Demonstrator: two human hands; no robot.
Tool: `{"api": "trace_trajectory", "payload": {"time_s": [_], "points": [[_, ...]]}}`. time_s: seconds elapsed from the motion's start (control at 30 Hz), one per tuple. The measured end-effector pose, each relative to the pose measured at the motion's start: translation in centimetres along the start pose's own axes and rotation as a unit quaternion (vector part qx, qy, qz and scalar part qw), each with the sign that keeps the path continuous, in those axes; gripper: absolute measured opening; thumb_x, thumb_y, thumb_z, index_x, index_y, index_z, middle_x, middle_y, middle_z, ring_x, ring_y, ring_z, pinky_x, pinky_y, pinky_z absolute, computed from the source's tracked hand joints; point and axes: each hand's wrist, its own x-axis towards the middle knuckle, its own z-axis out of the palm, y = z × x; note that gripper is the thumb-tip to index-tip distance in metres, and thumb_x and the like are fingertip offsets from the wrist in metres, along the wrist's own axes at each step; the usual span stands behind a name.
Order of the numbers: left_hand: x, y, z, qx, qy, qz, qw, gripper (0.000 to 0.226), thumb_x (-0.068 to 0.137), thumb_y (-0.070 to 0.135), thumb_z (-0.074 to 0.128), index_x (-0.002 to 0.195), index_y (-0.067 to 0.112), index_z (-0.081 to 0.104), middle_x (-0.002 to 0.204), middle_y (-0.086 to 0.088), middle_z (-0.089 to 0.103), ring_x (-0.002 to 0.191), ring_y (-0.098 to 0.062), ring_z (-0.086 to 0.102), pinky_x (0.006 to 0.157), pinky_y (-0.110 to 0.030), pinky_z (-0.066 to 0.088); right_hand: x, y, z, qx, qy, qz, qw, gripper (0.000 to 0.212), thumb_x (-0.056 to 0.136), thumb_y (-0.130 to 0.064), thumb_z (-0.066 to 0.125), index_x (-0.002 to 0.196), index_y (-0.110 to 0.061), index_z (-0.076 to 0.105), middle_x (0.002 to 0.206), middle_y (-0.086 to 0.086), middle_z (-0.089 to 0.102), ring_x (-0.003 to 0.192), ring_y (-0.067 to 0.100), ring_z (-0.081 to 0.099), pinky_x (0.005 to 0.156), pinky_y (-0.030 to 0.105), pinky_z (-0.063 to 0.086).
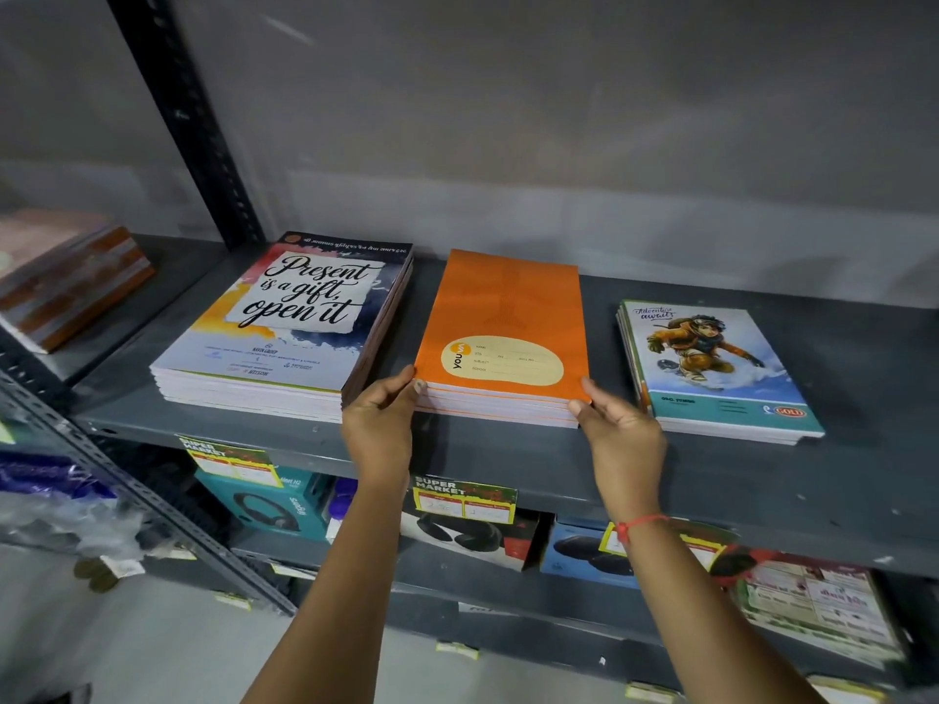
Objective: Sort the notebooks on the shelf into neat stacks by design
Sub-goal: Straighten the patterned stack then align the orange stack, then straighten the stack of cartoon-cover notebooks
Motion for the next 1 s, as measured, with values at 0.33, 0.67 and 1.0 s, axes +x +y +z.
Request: {"api": "trace_trajectory", "payload": {"time_s": [0.33,0.67,1.0], "points": [[-1.5,1.5,-0.2,0.029,0.016,0.008,0.999,0.028,0.083,0.016,0.066,0.111,0.013,0.068,0.1,0.006,0.069,0.103,-0.014,0.059,0.095,-0.031,0.047,-0.6,-1.0,-1.0,0.001,-0.011,0.006,1.0,0.03,0.084,-0.012,0.065,0.114,-0.009,0.068,0.11,0.004,0.073,0.087,0.0,0.064,0.08,-0.005,0.044],[-12.1,2.6,9.0,0.101,-0.27,0.132,0.948,0.045,0.089,0.022,0.059,0.132,0.023,0.05,0.13,0.009,0.057,0.111,0.001,0.053,0.094,-0.006,0.042,1.2,1.8,-11.9,0.068,0.23,-0.004,0.971,0.04,0.09,-0.011,0.057,0.13,-0.015,0.056,0.115,0.006,0.068,0.1,0.001,0.063,0.089,0.017,0.049],[-12.4,-0.1,14.8,0.097,-0.326,0.043,0.939,0.041,0.097,0.018,0.042,0.138,0.016,0.041,0.109,0.009,0.052,0.075,0.009,0.046,0.052,0.007,0.039,4.4,3.4,-15.6,0.036,0.035,0.103,0.993,0.051,0.095,-0.034,0.045,0.143,-0.019,0.038,0.146,0.004,0.046,0.131,0.017,0.044,0.106,0.028,0.034]]}}
